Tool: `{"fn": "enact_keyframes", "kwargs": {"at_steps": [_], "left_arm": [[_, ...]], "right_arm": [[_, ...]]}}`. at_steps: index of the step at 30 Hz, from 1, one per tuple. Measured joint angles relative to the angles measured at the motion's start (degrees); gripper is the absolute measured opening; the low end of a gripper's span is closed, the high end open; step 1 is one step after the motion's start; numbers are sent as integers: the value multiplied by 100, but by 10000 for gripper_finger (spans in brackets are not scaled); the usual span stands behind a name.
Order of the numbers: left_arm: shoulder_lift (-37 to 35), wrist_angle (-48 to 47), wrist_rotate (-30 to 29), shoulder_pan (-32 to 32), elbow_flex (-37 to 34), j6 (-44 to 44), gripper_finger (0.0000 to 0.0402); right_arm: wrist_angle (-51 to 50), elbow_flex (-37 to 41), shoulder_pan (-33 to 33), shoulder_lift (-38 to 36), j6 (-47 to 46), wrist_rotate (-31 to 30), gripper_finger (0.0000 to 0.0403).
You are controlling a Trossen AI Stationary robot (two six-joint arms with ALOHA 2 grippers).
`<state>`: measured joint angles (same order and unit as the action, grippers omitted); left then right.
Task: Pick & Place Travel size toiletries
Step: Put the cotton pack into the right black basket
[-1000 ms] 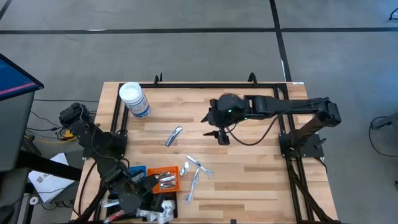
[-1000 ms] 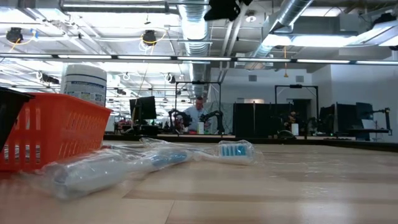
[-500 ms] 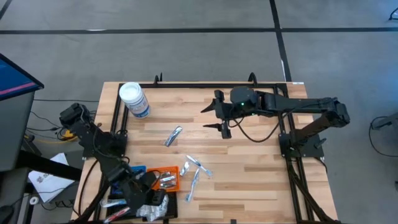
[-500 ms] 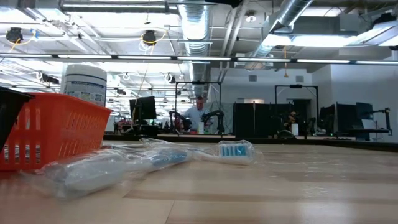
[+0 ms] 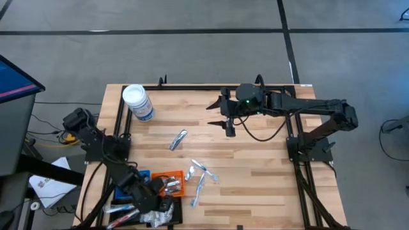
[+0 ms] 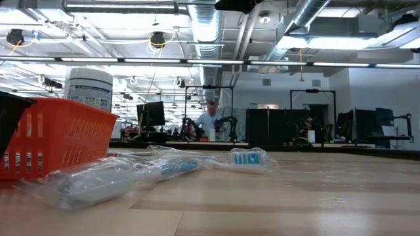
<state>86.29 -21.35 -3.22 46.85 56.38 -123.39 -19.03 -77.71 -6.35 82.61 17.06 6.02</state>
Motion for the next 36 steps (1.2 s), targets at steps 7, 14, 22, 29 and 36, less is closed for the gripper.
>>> {"fn": "enact_keyframes", "kwargs": {"at_steps": [7,14,22,29,36], "left_arm": [[161,45,358,-130,2,156,3],[163,-91,301,-268,2,472,18],[163,-160,534,-526,2,1085,29],[163,-161,1095,-531,2,1018,30],[163,-161,1053,-575,2,1140,46]], "right_arm": [[-11,0,31,2,-32,0,260],[-51,0,37,11,-57,9,260],[-194,0,39,26,-59,9,260],[-197,0,33,24,-61,9,260],[-199,0,37,24,-63,9,260]]}}
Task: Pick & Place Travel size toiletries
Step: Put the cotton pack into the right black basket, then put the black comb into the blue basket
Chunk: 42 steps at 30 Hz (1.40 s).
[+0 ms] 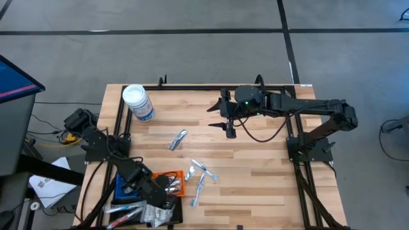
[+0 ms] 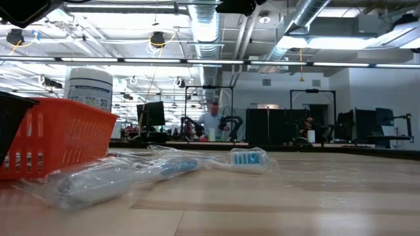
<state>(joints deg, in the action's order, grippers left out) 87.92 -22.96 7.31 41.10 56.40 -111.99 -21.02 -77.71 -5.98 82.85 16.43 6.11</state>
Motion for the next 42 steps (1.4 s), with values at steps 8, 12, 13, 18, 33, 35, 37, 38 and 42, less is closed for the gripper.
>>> {"fn": "enact_keyframes", "kwargs": {"at_steps": [8,12,13,18,33,35,37,38,42], "left_arm": [[0,-11,-23,0,0,69,127],[0,-11,-14,0,0,116,157],[-3,-11,17,0,0,115,160],[-197,-19,175,0,0,30,148],[-153,-299,1253,282,4,-612,1],[-105,-271,1268,295,4,-616,1],[-85,-264,1260,286,4,-601,1],[-85,-269,1259,286,4,-581,1],[17,-277,1270,247,4,-498,1]], "right_arm": [[2,2,0,0,-2,0,260],[2,2,0,0,-2,0,260],[2,2,0,0,-2,0,260],[2,4,0,0,-2,0,260],[114,-4,7,255,0,0,260],[1,20,8,270,2,0,260],[69,11,7,264,2,0,260],[74,9,7,256,2,0,260],[44,9,10,239,2,0,260]]}}
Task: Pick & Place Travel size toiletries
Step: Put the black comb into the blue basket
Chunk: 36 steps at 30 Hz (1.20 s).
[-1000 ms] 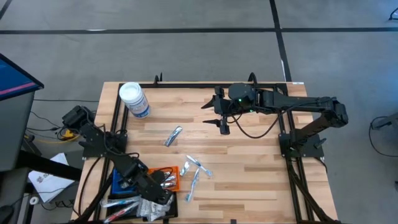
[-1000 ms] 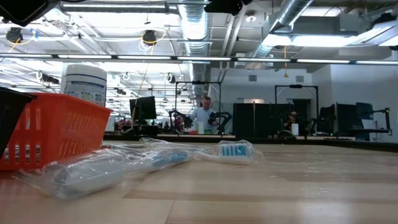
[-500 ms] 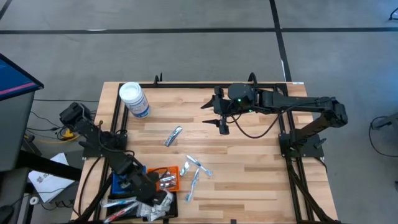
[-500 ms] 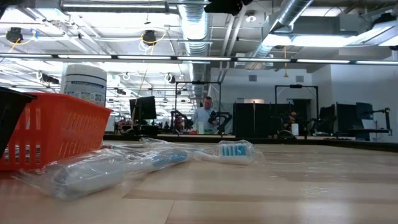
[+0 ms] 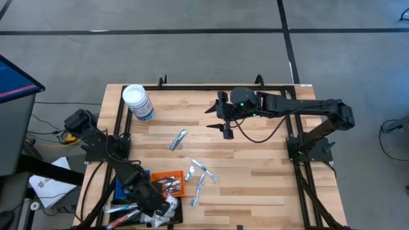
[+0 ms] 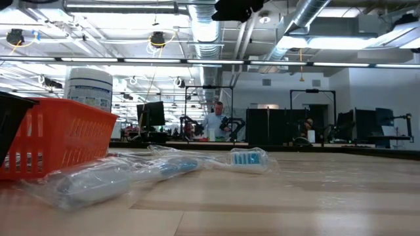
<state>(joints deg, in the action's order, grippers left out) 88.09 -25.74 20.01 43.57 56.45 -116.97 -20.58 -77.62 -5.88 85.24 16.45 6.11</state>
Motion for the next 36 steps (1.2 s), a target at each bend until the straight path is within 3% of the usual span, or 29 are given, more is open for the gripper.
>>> {"fn": "enact_keyframes", "kwargs": {"at_steps": [5,18,30,36], "left_arm": [[293,7,434,-21,0,219,1],[363,-120,72,-391,-2,1050,1],[296,-1238,227,-435,-2,1454,1],[-131,-1239,-366,-435,11,1475,1]], "right_arm": [[1,0,23,-18,0,0,260],[-59,-1,23,-18,-3,0,260],[-229,-2,23,-18,-137,0,260],[-280,-2,23,-18,-146,0,260]]}}
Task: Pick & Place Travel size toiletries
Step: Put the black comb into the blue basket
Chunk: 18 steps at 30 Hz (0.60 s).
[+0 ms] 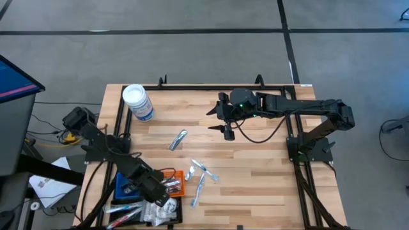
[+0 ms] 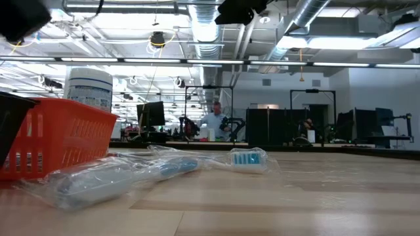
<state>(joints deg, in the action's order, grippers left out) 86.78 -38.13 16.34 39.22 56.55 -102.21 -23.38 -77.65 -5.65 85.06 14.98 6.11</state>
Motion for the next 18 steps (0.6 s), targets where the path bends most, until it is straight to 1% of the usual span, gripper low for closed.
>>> {"fn": "enact_keyframes", "kwargs": {"at_steps": [5,12,14,18], "left_arm": [[-624,-5,-1085,28,4,20,1],[-1150,0,-2852,-62,4,826,1],[-1217,0,-3151,-129,4,1097,1],[-1263,-2,-3571,-322,4,1702,1]], "right_arm": [[-35,1,0,0,-2,0,260],[-138,0,0,2,-3,0,260],[-155,-2,0,41,-97,0,260],[-338,-7,0,100,-257,0,260]]}}
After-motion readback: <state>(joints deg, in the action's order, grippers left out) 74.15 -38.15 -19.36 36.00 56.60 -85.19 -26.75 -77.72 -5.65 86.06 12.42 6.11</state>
